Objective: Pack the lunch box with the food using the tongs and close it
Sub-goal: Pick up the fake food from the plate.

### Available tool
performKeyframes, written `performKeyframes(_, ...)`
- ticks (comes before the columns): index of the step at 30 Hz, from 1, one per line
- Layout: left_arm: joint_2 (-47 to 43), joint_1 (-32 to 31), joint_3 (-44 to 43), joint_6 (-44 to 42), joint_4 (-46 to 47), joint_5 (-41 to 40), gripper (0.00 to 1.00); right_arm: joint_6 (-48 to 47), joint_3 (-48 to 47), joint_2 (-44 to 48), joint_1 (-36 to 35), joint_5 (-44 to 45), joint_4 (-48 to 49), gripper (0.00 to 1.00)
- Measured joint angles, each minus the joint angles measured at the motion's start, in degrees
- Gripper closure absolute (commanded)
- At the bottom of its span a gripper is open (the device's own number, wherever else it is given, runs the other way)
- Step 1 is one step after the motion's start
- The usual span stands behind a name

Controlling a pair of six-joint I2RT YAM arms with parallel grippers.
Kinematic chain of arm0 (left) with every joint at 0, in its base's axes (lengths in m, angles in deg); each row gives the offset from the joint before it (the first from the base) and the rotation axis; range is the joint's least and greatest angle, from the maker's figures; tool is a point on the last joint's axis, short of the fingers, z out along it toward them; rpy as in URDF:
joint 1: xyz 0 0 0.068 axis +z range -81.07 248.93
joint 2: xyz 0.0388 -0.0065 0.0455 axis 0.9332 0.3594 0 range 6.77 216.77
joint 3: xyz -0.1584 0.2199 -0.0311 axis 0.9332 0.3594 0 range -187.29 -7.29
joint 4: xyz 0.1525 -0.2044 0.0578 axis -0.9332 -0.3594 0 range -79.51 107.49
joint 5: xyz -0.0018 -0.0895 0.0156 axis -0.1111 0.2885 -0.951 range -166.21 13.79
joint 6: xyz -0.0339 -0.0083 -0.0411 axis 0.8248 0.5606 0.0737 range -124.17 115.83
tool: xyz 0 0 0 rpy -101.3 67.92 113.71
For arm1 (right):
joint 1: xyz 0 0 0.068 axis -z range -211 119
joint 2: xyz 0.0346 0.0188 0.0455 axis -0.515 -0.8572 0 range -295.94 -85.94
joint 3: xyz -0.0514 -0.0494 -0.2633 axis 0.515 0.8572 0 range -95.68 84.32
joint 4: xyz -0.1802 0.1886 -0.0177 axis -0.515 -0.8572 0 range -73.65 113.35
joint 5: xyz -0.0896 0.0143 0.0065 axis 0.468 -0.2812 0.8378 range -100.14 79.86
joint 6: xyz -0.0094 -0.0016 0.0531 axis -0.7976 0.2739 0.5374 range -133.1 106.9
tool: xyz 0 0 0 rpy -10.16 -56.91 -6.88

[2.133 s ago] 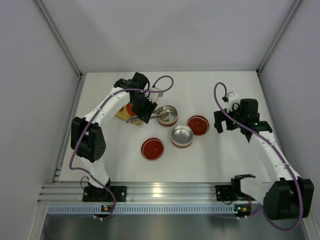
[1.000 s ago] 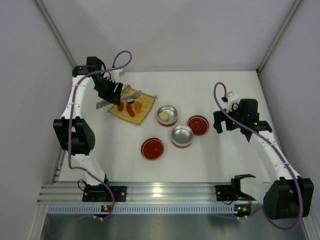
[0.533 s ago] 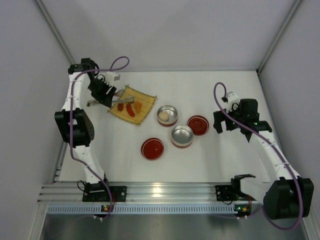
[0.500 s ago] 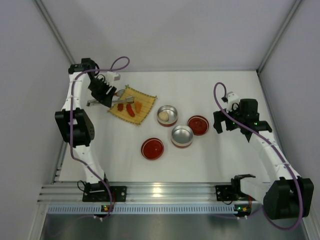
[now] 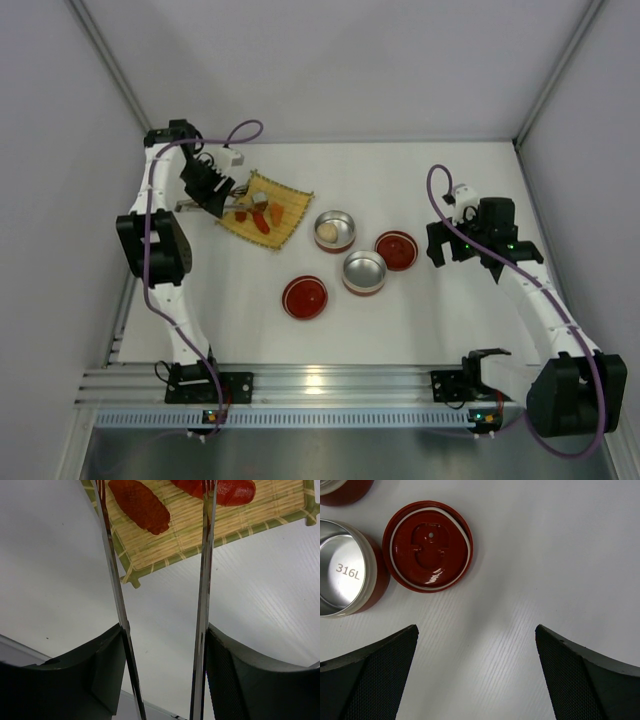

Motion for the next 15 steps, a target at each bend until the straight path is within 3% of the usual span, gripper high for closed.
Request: performKeyframes(15,4.15,-0.66,-4.15,0.79,1.14,-0.72,0.38,0.0,0.0,-0.04,0.0,0.17,0.0,0.01)
